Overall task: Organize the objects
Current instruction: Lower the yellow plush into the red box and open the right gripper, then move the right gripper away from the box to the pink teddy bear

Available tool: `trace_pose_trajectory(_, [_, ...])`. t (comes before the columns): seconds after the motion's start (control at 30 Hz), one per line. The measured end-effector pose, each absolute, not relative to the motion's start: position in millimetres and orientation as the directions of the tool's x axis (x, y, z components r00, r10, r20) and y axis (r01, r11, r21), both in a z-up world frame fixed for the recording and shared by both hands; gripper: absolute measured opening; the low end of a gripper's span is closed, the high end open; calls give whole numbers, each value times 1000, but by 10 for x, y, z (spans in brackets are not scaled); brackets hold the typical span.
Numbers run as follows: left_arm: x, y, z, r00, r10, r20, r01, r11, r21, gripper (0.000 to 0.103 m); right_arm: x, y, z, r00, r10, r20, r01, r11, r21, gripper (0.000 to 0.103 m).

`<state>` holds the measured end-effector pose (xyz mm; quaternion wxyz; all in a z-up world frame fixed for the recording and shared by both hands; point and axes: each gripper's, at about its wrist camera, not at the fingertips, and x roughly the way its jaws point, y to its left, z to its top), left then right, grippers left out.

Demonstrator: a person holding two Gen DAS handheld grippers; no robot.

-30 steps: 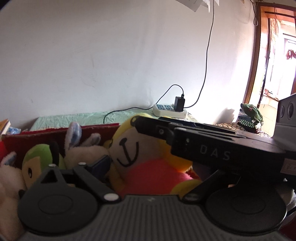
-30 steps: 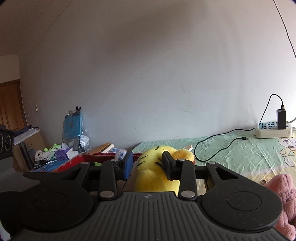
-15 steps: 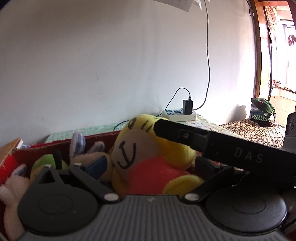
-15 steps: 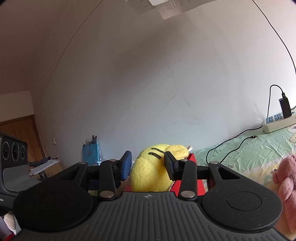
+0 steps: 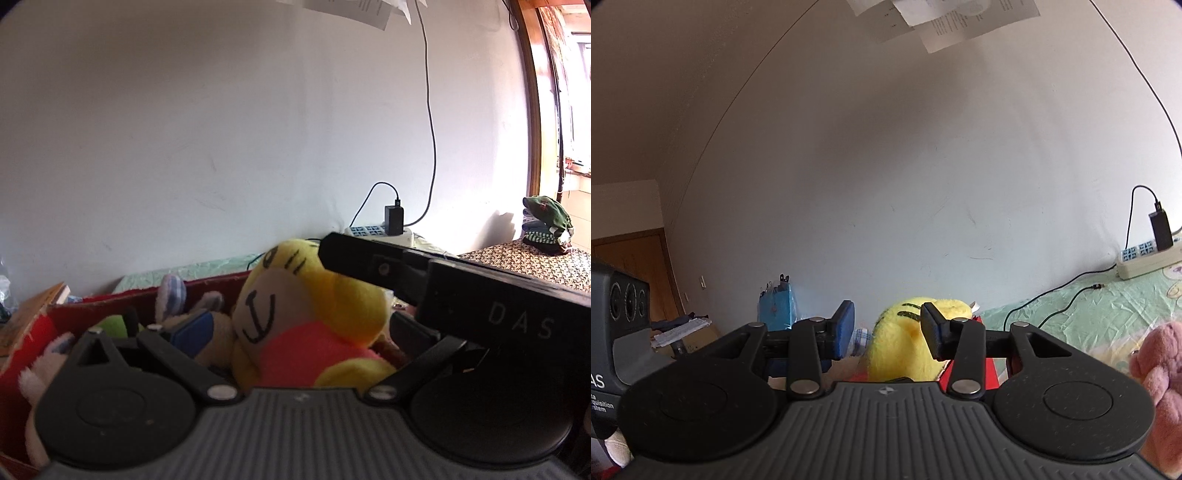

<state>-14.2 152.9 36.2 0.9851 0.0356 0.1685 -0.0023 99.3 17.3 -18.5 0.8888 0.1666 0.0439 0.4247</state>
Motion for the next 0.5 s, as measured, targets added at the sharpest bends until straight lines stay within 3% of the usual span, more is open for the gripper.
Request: trace_pose_trajectory(0.5, [-393,739,541,954,45,-298,10,984,179,102,736,-385,-18,678,727,104,-718,627,301,44])
